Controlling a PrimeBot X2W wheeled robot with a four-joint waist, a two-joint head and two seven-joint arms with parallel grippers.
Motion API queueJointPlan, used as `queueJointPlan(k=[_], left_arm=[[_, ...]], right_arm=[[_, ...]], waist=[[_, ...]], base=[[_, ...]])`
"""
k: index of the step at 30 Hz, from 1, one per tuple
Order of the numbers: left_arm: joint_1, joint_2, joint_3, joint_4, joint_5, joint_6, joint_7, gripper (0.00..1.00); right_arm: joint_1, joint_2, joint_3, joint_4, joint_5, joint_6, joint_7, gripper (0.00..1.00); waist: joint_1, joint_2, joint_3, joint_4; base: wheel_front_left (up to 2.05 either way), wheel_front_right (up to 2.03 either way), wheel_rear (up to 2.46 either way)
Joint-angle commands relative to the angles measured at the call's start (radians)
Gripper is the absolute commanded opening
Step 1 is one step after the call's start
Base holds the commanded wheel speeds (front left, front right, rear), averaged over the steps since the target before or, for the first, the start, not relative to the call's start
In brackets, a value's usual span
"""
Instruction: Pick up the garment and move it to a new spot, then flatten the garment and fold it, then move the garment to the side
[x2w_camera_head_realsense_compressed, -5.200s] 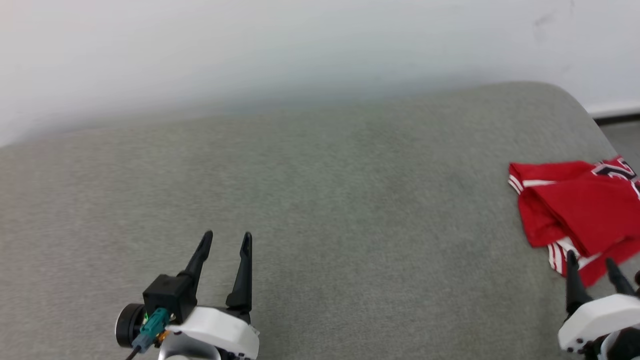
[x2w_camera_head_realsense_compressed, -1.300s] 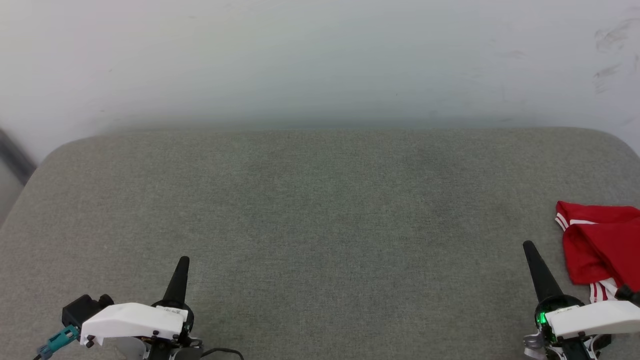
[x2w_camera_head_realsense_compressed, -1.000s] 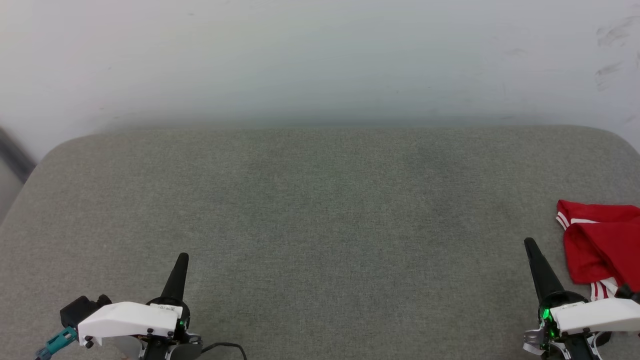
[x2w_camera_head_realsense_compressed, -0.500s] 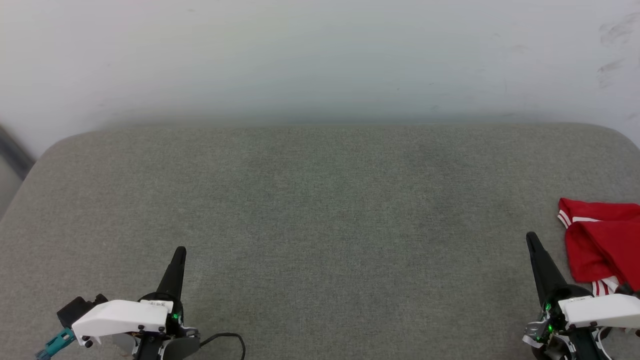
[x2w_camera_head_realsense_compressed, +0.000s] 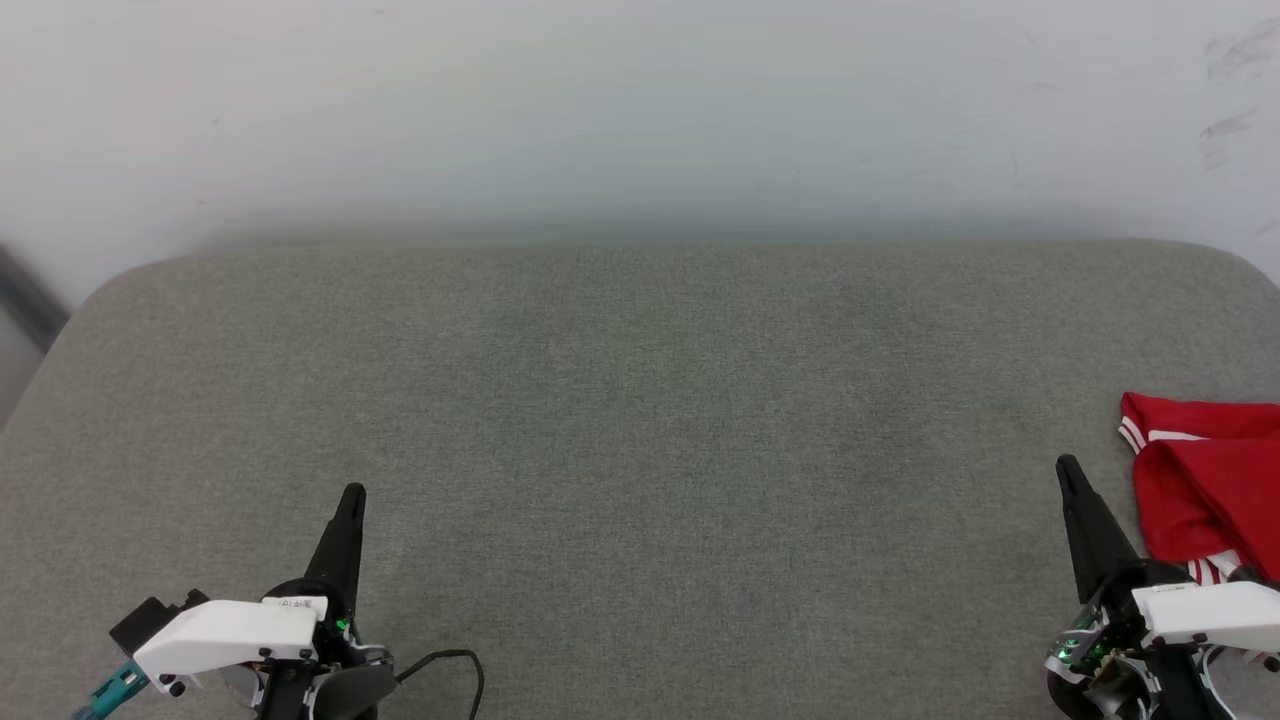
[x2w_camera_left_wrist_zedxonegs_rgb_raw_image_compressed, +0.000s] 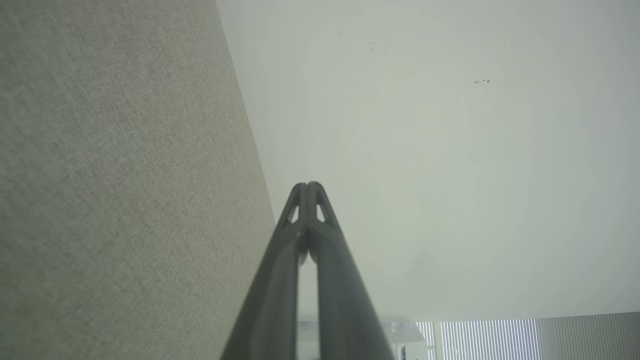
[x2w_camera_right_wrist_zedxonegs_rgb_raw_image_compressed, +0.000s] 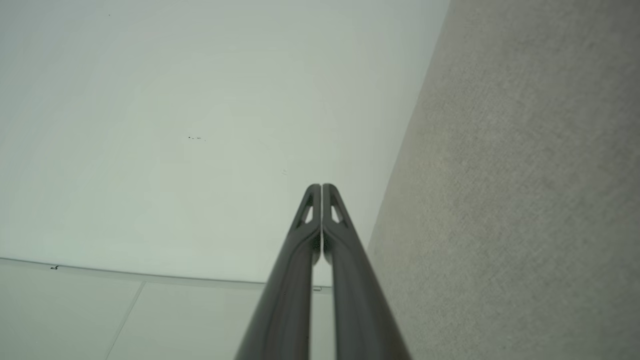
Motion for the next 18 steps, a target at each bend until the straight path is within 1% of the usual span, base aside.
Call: queueJointPlan(k=[1, 14, 18], left_arm=[[-0.016, -0.005, 0.010, 0.000, -0.014, -0.010, 0.007, 0.00], [-0.021, -0.024, 0.041, 0.004, -0.079, -0.029, 0.029, 0.00], [-0.020, -0.024, 0.041, 0.004, -0.076, -0.028, 0.030, 0.00]], right_arm=[[-0.019, -0.002, -0.002, 0.002, 0.020, 0.000, 0.002, 0.00], [-0.037, -0.001, -0.007, 0.024, 0.110, 0.000, 0.008, 0.00], [-0.035, 0.000, -0.007, 0.023, 0.106, 0.000, 0.008, 0.00]], waist=[[0.0000, -0.0001, 0.001, 0.000], [0.0000, -0.0001, 0.010, 0.001], [0.0000, -0.0001, 0.010, 0.001]], base=[[0.00, 0.00, 0.00], [0.00, 0.00, 0.00], [0.00, 0.00, 0.00]])
